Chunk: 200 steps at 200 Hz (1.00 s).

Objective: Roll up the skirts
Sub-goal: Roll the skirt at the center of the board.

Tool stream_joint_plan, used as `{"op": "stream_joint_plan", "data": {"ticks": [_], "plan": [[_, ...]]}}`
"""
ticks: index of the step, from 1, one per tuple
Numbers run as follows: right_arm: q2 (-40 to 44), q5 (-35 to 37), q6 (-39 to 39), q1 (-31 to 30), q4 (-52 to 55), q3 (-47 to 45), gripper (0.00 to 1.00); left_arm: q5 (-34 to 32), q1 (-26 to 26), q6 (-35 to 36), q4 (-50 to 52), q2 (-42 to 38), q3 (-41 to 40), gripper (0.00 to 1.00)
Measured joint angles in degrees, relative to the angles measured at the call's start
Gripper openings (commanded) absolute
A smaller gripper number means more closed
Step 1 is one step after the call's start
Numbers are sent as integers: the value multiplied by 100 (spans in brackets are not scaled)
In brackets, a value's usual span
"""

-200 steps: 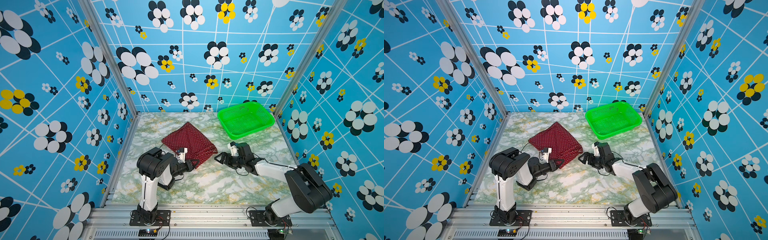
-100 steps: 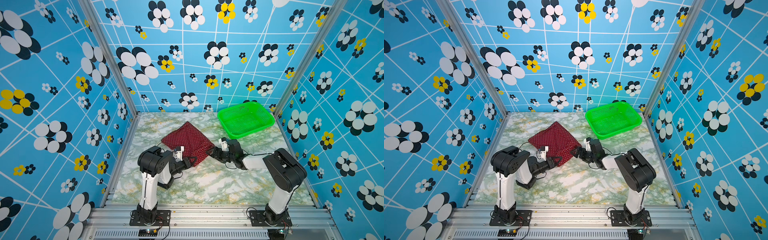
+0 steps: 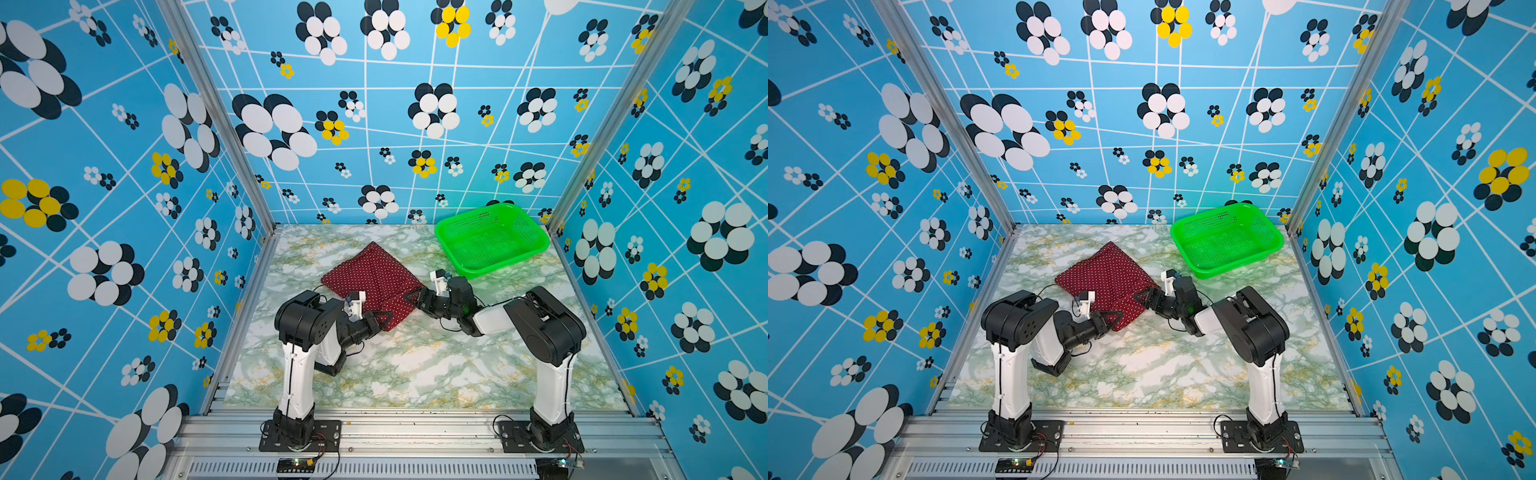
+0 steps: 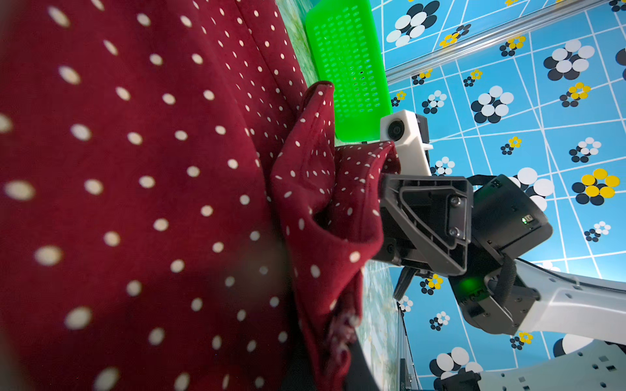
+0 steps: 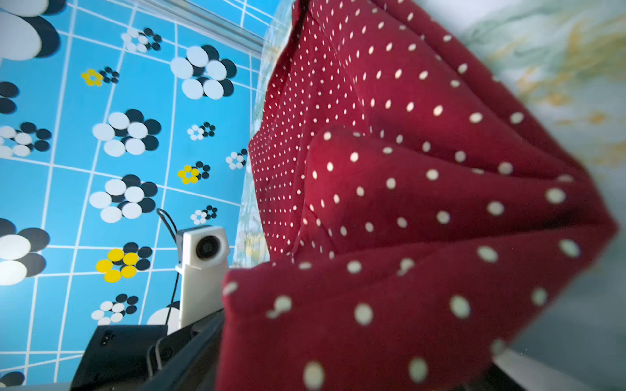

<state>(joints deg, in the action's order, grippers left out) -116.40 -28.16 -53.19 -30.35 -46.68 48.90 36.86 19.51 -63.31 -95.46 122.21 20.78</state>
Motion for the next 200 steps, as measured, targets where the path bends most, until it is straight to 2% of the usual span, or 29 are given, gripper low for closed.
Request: {"op": "stream_joint_plan", "data": {"ticks": [16, 47, 62, 65, 73, 77, 87, 90, 93, 97, 108, 148, 183, 200], "plan": [[-155, -4, -61, 0, -79, 120, 68, 26, -11, -22, -2, 11, 4, 0], [-284, -15, -81, 0, -42, 365, 76, 94, -46, -39, -4, 26, 28, 0], [-354, -33, -85, 0, -7, 492, 73, 101, -72, -39, -7, 37, 46, 0], [-369, -37, -81, 0, -2, 520, 71, 107, -76, -37, -4, 39, 57, 3], [-417, -61, -44, 0, 83, 608, 58, 146, -96, -39, -7, 55, 72, 15], [-444, -63, -66, 0, 155, 662, 47, 168, -105, -28, -7, 55, 76, 22], [-514, -79, 22, 0, 417, 811, 5, 208, -114, -15, -4, 59, 90, 38], [-535, -59, 35, 0, 529, 852, 0, 208, -116, -9, -4, 57, 90, 41], [-551, -57, 52, 0, 619, 887, 0, 212, -116, 17, -2, 46, 90, 42], [-564, -42, 79, 0, 728, 918, 0, 208, -111, 37, 0, 42, 87, 49], [-568, 17, 146, 0, 1019, 966, 0, 94, -101, 203, 39, -42, 55, 54], [-483, 103, 339, -28, 1690, 1224, 0, -662, 83, 1110, 997, -1117, -393, 64], [-337, 127, 503, -37, 2413, 1440, 0, -1419, 765, 2422, 1832, -3217, -726, 68], [-181, 127, 603, -39, 2881, 1532, 0, -1980, 1434, 3713, 2782, -4715, -726, 69]]}}
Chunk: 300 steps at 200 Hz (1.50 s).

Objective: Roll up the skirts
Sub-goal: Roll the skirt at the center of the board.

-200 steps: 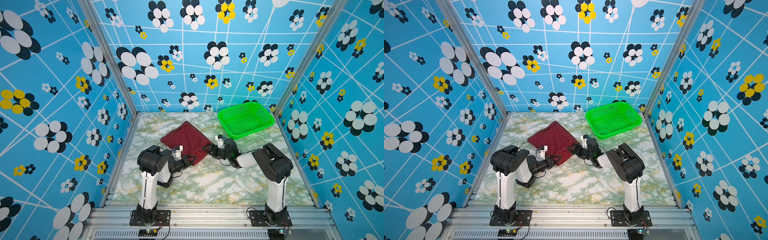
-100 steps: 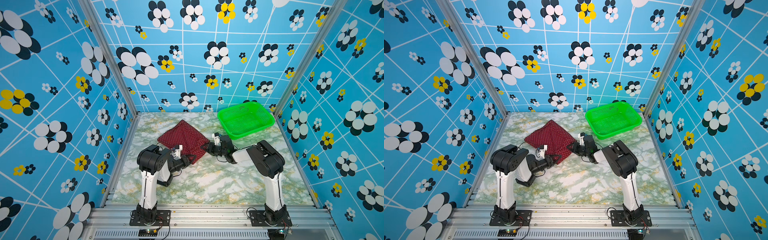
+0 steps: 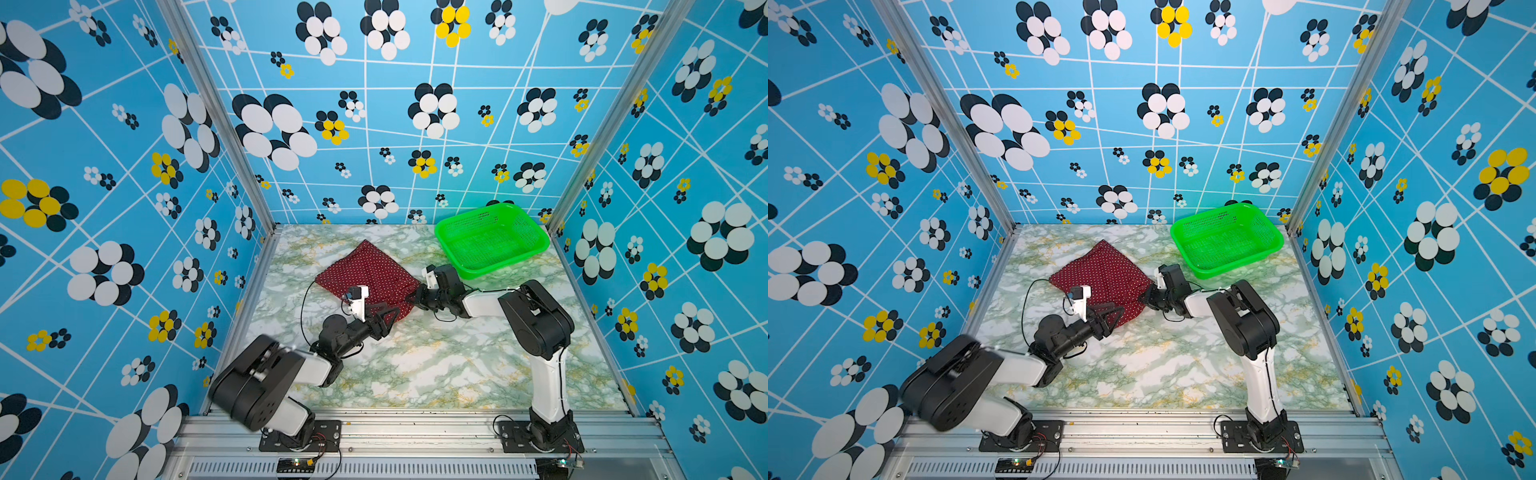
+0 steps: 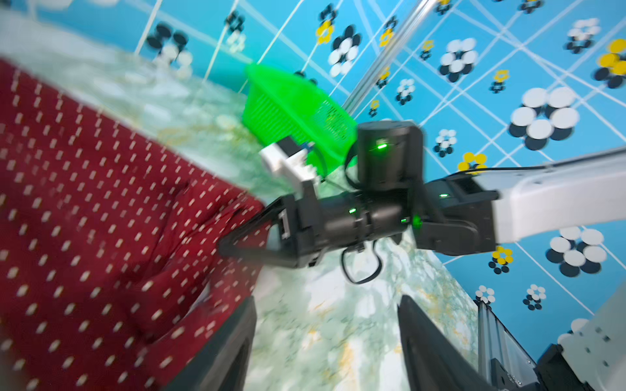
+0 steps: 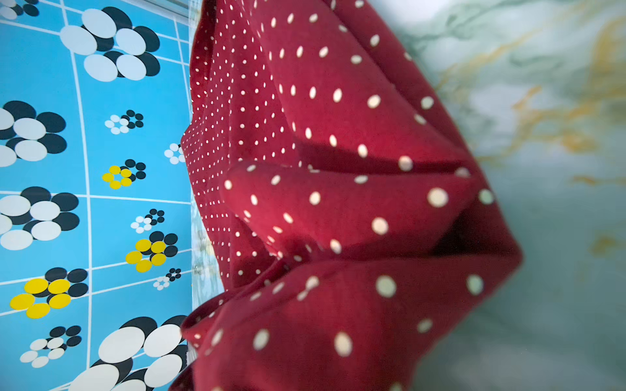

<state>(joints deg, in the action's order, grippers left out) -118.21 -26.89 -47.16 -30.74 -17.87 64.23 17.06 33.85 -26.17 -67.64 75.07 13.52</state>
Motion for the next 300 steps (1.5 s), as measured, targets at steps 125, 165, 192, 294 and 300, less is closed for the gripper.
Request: {"op": "stream_joint_plan", "data": {"ticks": [125, 165, 192, 294, 300], "plan": [[1220, -223, 105, 0, 1117, -59, 0, -3637, 3187, 6610, 2330, 337, 426, 77], [1425, -260, 103, 2, 1132, -437, 0, -4253, 3101, 7143, 1169, 1598, 621, 77], [1488, -398, -9, 2, 1069, -645, 0, -4645, 3010, 7462, 280, 2470, 719, 78], [2424, -614, -85, 267, 988, -1550, 0, -5515, 2791, 8352, -1054, 3543, 1377, 74], [2444, -627, -85, 282, 979, -1606, 0, -5558, 2774, 8389, -1071, 3565, 1390, 70]]}}
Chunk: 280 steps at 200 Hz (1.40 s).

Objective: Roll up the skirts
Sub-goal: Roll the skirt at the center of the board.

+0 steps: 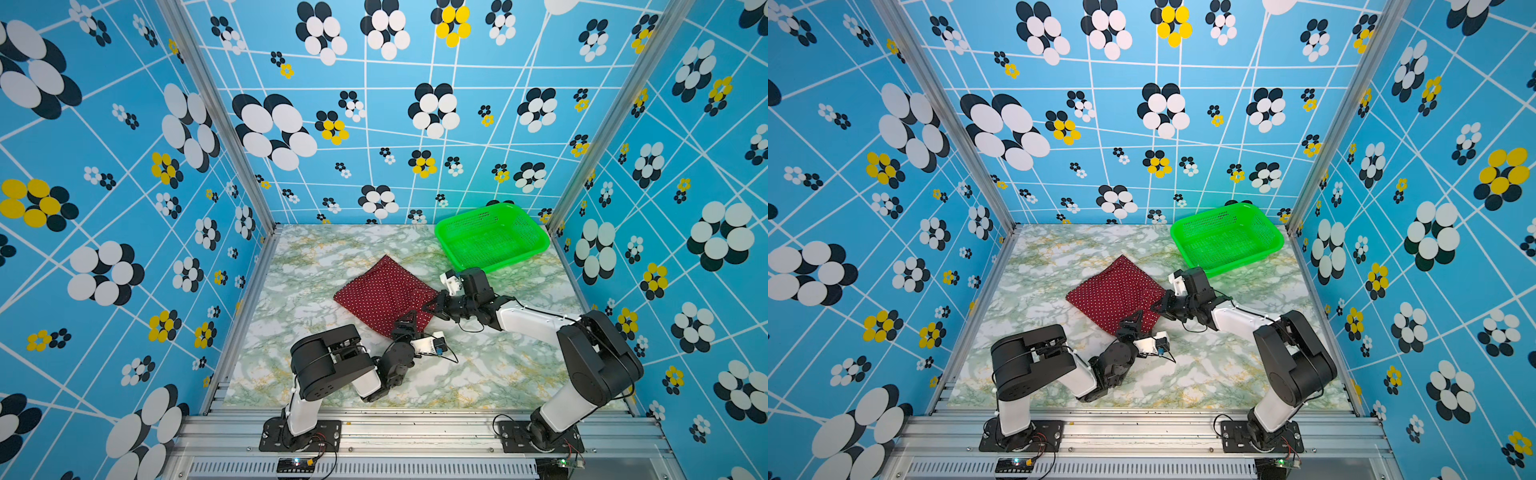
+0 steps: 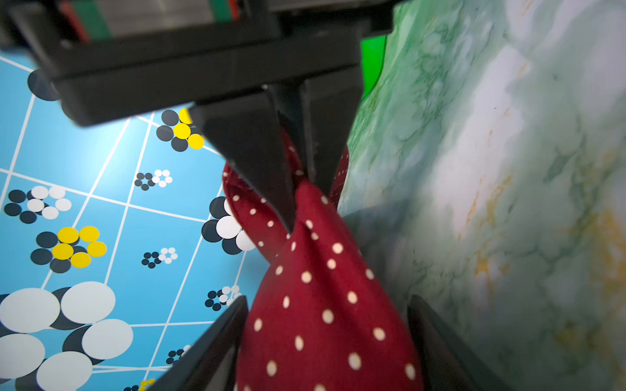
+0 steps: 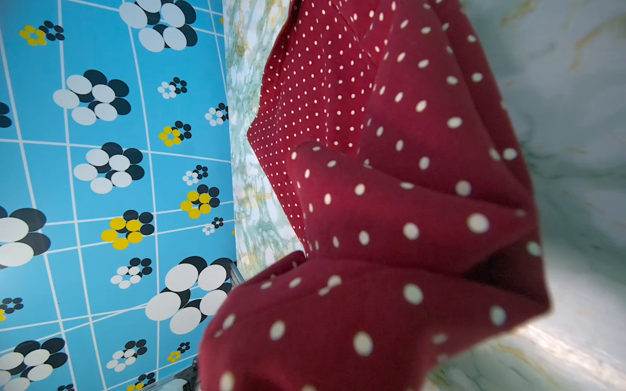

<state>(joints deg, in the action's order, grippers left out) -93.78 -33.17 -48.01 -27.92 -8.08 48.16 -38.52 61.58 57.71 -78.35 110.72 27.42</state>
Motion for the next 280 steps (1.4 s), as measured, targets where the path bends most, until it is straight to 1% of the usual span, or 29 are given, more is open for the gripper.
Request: {"op": "stream_joint_plan", "data": {"ticks": [3, 11, 15, 17, 34, 41, 45, 49, 63, 72, 78, 96, 111, 125, 134, 145, 151, 165, 190, 210, 231, 254, 280], "plan": [[11, 0, 0, 9, 0, -24, 0, -17, -7, 26, -7, 13, 9, 65], [31, -13, 0, 31, 4, -87, 0, -59, -24, 81, -15, 59, 31, 50], [37, -17, 0, 42, 15, -111, 0, -90, -33, 87, -26, 81, 42, 45], [44, -22, 0, 48, 15, -125, 0, -92, -37, 136, -31, 96, 44, 40], [109, -48, 0, 96, 15, -223, 0, -142, -46, 179, -24, 140, 44, 21], [149, -63, 2, 114, 17, -254, 4, -144, -44, 190, -33, 140, 42, 15], [170, -70, 2, 120, 22, -269, 9, -133, -44, 214, -31, 138, 39, 11], [186, -79, 4, 131, 22, -278, 17, -129, -46, 240, -57, 138, 39, 9], [249, -122, 44, 173, 33, -280, 51, -138, -39, 225, -57, 133, 37, 3], [299, -144, 68, 223, 52, -280, 66, -142, -31, 184, -7, 111, 24, 0], [339, -151, 83, 264, 68, -280, 72, -144, -15, 179, 101, 76, 20, 0], [514, -146, 190, 422, 177, -280, 81, -133, 55, -4, 612, -162, 17, 0], [752, -127, 264, 579, 291, -282, 84, 52, 68, -407, 1469, -647, 42, 0], [1012, -72, 348, 728, 431, -282, 85, 588, -109, -1241, 2715, -1307, 221, 0], [1196, -24, 415, 828, 501, -302, 85, 1019, -376, -1897, 3484, -1703, 450, 0], [1419, 4, 498, 925, 555, -382, 86, 1410, -702, -2518, 4216, -2006, 772, 0], [1541, 22, 544, 970, 584, -457, 89, 1604, -863, -2830, 4553, -2105, 946, 0], [1779, 48, 629, 1021, 678, -673, 89, 2144, -1169, -3528, 5289, -2181, 1309, 0], [2026, 46, 695, 1023, 748, -1178, 89, 3460, -1735, -4712, 6334, -2044, 1674, 0], [2144, 24, 671, 1012, 673, -1641, 90, 4433, -2140, -5407, 6811, -1681, 1838, 0], [2131, 17, 560, 876, 439, -1982, 90, 5355, -2465, -6050, 6918, -1346, 1832, 0], [1897, 46, 404, 516, -61, -2048, 90, 6275, -2756, -6704, 6697, -1213, 1757, 0], [1488, 116, 138, 199, -986, -2162, 90, 7025, -2946, -7259, 6245, -1067, 1676, 0]]}}
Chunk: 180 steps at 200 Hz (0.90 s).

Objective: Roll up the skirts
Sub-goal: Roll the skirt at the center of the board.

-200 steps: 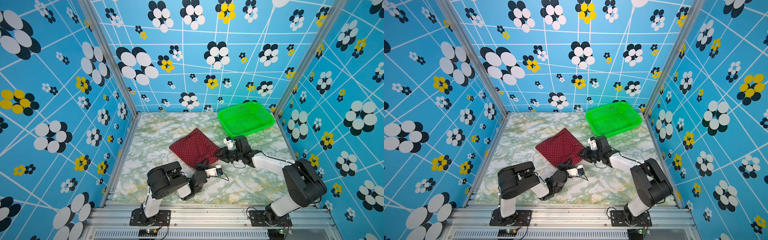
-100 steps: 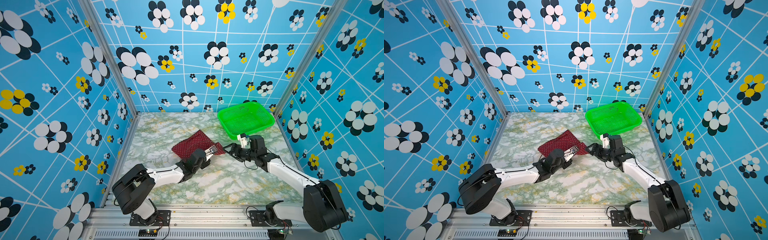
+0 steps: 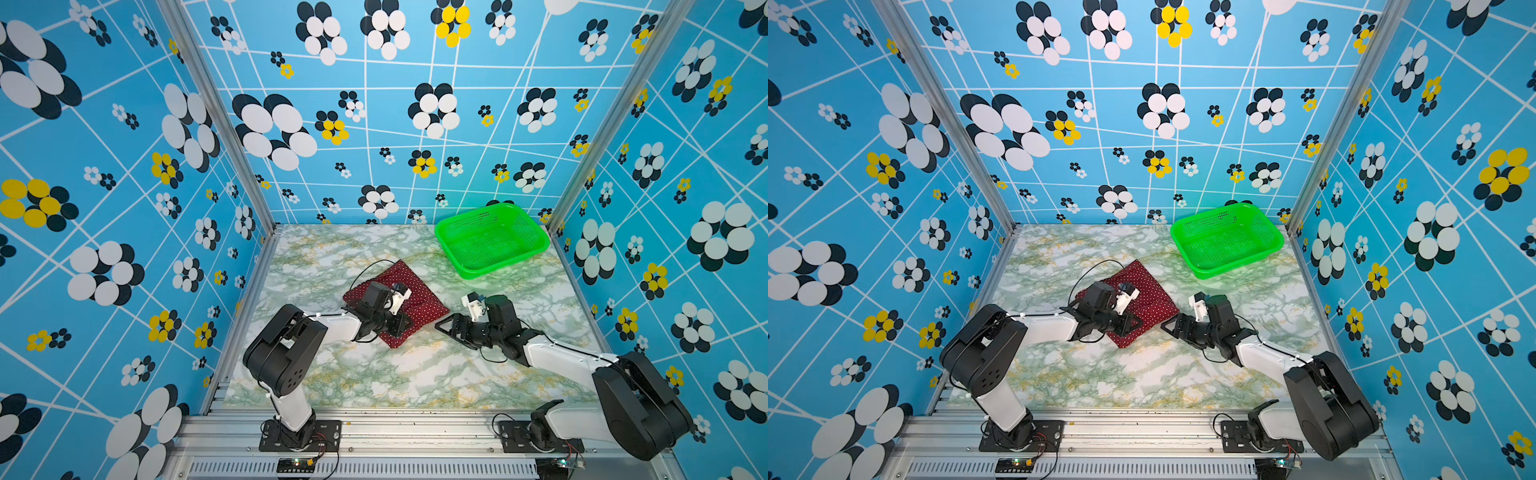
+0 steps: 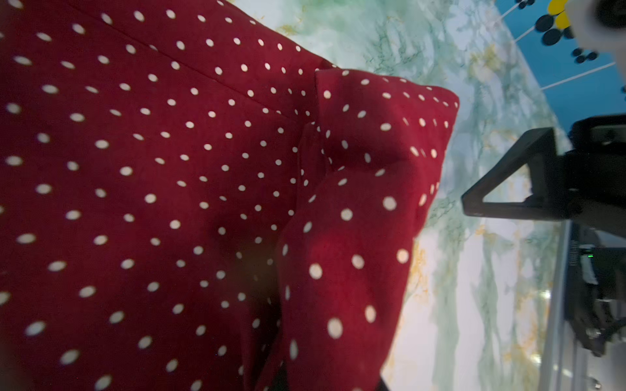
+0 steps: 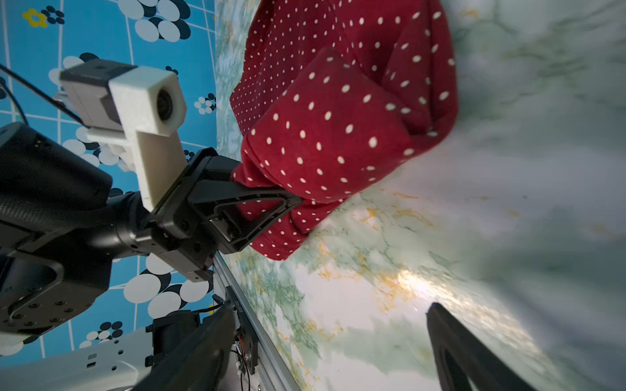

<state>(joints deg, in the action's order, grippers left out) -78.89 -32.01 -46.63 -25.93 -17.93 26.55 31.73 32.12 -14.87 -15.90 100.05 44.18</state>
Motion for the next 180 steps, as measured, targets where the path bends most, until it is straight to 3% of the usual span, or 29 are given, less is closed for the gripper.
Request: {"op": "stream_joint_plan", "data": {"ticks": [54, 95, 146, 163, 180], "plan": [[-1405, 122, -739, -66, -2465, -295, 90, 1193, -326, -1073, -1340, 734, -87, 0], [-2468, 186, -1268, -92, -4380, -243, 89, 1746, -590, -1860, -2500, 1287, -201, 0], [-3342, 302, -1620, -164, -5198, 428, 83, 1998, -603, -2472, -3493, 1582, -227, 0], [-3475, 345, -1628, -181, -5125, 645, 76, 2009, -658, -2647, -3812, 1676, -280, 0], [-3550, 433, -1565, -192, -4944, 774, 58, 2055, -763, -2855, -4172, 1753, -352, 0]]}}
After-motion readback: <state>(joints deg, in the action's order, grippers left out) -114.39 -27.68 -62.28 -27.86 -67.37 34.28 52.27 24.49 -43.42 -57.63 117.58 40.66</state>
